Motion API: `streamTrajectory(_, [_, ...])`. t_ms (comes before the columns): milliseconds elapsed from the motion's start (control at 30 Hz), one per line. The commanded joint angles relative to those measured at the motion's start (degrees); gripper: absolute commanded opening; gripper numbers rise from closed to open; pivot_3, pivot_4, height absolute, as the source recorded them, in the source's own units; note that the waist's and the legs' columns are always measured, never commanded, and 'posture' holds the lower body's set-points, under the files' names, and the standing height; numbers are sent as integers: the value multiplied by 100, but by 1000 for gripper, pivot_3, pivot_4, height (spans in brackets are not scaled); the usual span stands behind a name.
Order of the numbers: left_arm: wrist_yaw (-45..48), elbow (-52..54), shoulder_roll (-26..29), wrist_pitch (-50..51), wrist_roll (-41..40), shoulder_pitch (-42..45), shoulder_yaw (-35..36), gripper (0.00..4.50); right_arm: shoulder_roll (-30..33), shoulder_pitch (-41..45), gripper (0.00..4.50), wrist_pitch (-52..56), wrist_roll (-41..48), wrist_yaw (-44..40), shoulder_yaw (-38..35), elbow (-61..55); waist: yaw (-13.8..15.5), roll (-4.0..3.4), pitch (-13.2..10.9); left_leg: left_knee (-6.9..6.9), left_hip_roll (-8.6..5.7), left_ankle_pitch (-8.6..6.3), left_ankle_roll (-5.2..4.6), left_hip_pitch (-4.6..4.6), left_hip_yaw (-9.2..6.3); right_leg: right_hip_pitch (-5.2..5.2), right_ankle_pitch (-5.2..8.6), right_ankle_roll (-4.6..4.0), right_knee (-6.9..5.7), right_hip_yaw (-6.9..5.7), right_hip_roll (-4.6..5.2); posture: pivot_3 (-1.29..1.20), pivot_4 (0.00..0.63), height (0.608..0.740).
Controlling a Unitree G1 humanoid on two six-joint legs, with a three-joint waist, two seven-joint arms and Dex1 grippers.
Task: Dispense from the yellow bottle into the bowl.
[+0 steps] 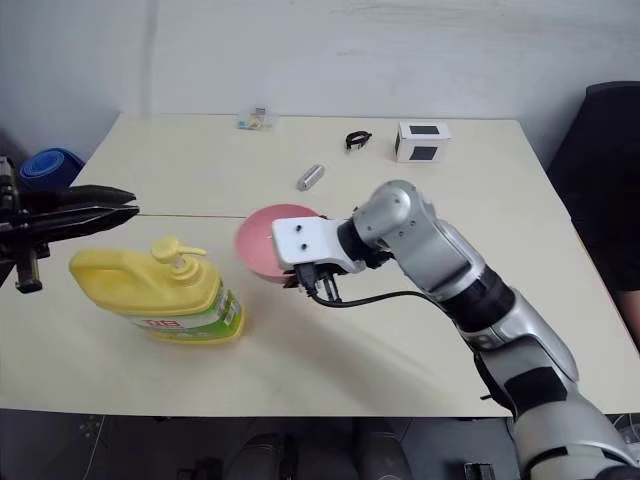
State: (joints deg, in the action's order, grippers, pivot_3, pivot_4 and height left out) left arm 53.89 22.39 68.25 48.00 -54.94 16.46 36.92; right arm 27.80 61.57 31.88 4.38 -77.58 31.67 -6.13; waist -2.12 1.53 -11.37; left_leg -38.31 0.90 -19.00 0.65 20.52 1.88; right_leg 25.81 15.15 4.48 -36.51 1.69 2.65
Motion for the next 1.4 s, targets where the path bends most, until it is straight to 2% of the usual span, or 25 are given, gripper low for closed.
streamTrajectory(33, [47, 149, 6, -242, 186, 8, -49, 46, -152, 430, 0, 126, 138, -218, -20, 61, 0, 0, 0, 0, 0, 0, 0, -2, 0, 1, 0, 0, 0, -1, -1, 0, 150, 740])
streamTrajectory(200, [148, 164, -10, -410, 368, -74, -186, 46, -202, 723, 0, -166, 124, -581, 81, 231, -14, 0, 0, 0, 0, 1, 2, -9, 3, 1, 1, -2, 3, -2, -1, 0, 150, 740])
streamTrajectory(400, [286, 399, -182, -607, 590, -488, -216, 46, -272, 873, 0, -352, 151, -704, 32, 292, -82, 0, 0, 2, 2, 1, 2, -8, 6, 3, 1, -2, -2, 0, 3, 0, 150, 740])
streamTrajectory(733, [377, 309, -230, -1013, 1046, -556, -662, 46, -493, 1099, 0, -615, 118, -700, -7, 510, -109, 1, 1, 2, 8, -2, 7, -10, 8, 8, 2, -3, 1, 1, 12, 0, 150, 740])
streamTrajectory(1033, [468, 306, -138, -1120, 1177, -627, -825, 46, -703, 1336, 0, -705, 122, -649, -60, 802, -120, 1, 1, 3, 9, -1, 7, -18, 10, 6, 2, -6, -5, 1, 18, 0, 150, 740])
streamTrajectory(1400, [560, 330, 46, -1565, 1793, -962, -1210, 46, -669, 1360, 0, -893, 132, -859, 37, 809, -131, -7, 6, 10, 8, -2, 7, -41, 11, -13, 5, -11, -4, 3, 25, 0, 150, 740])
